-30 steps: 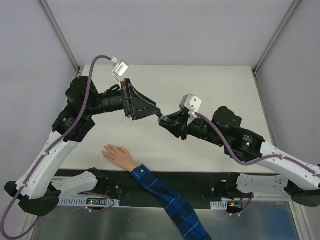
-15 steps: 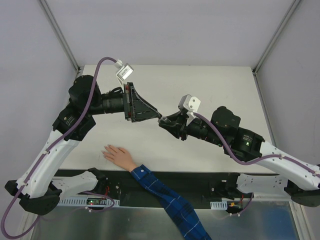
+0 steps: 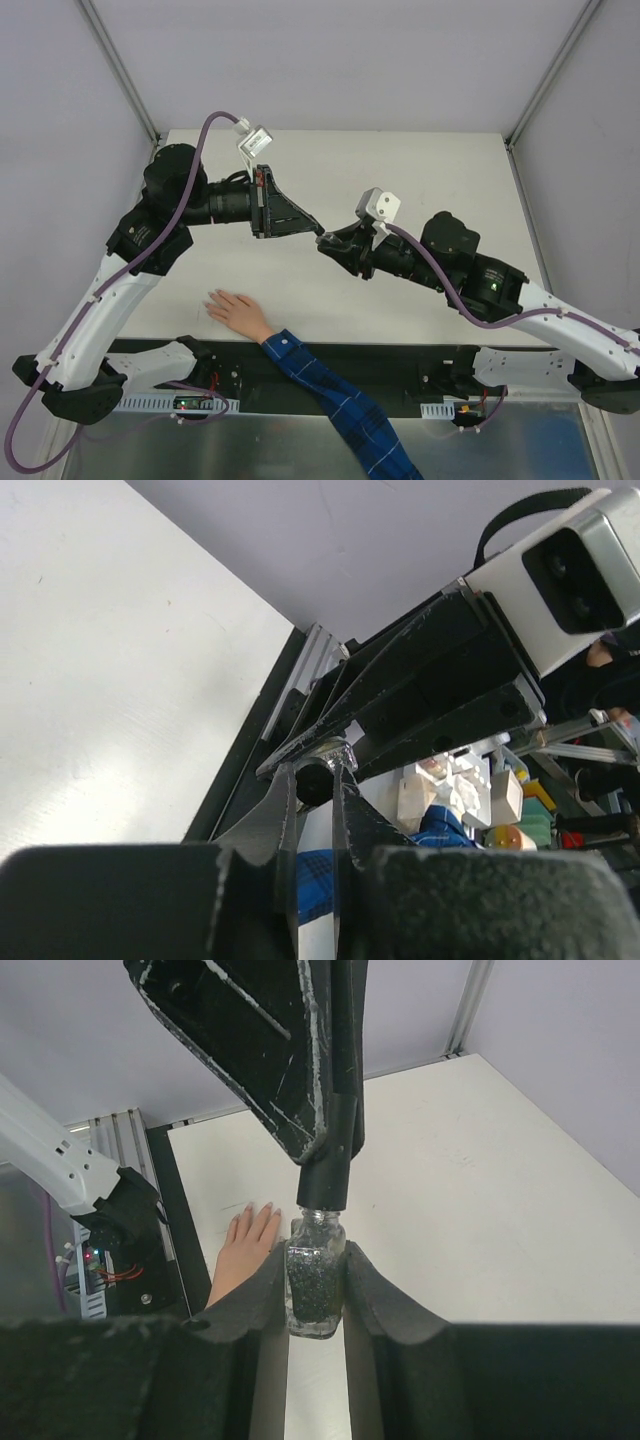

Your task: Paint the nails

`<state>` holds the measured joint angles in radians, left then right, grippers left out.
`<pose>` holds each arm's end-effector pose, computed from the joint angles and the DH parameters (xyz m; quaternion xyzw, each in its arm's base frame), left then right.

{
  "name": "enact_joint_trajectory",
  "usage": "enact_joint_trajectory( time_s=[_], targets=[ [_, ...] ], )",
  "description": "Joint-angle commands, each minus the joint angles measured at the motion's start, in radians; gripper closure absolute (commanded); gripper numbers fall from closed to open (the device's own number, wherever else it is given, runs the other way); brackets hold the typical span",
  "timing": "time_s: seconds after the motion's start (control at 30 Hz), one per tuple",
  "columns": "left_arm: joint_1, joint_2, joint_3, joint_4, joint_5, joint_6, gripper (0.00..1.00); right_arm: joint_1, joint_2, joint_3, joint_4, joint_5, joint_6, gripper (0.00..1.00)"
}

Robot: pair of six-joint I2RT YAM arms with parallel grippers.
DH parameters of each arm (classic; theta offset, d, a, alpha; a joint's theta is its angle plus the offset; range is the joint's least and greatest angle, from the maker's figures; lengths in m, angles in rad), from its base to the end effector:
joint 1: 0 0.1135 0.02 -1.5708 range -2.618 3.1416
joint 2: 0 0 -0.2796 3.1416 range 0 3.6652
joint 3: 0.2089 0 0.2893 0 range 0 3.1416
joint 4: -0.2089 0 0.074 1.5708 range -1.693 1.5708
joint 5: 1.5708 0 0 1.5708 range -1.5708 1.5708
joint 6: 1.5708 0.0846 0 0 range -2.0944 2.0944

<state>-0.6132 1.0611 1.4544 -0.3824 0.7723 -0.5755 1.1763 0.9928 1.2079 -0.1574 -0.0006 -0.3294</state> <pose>0.1759 -0.1959 0.5229 0.2800 0.6463 -0.5882 0.3973 0.1111 0.2671 0.4758 -0.4695 0.5008 0.2990 0.6629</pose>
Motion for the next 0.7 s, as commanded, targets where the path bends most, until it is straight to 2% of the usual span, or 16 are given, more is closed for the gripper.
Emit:
enact_joint_trajectory(
  time_s=[0.0,0.33,0.67],
  targets=[
    [0.009,0.031,0.083,-0.068,-0.039,0.014,1.00,-0.001,0.010,0.048,0.035,-0.006,-0.005,1.00],
    [0.009,0.019,0.101,-0.127,-0.154,-0.004,1.00,-0.003,0.007,0.035,0.038,0.079,0.000,1.00],
    [0.009,-0.010,0.096,-0.112,-0.170,0.006,1.00,-0.003,0.009,0.025,0.055,0.086,0.006,1.00]
  ],
)
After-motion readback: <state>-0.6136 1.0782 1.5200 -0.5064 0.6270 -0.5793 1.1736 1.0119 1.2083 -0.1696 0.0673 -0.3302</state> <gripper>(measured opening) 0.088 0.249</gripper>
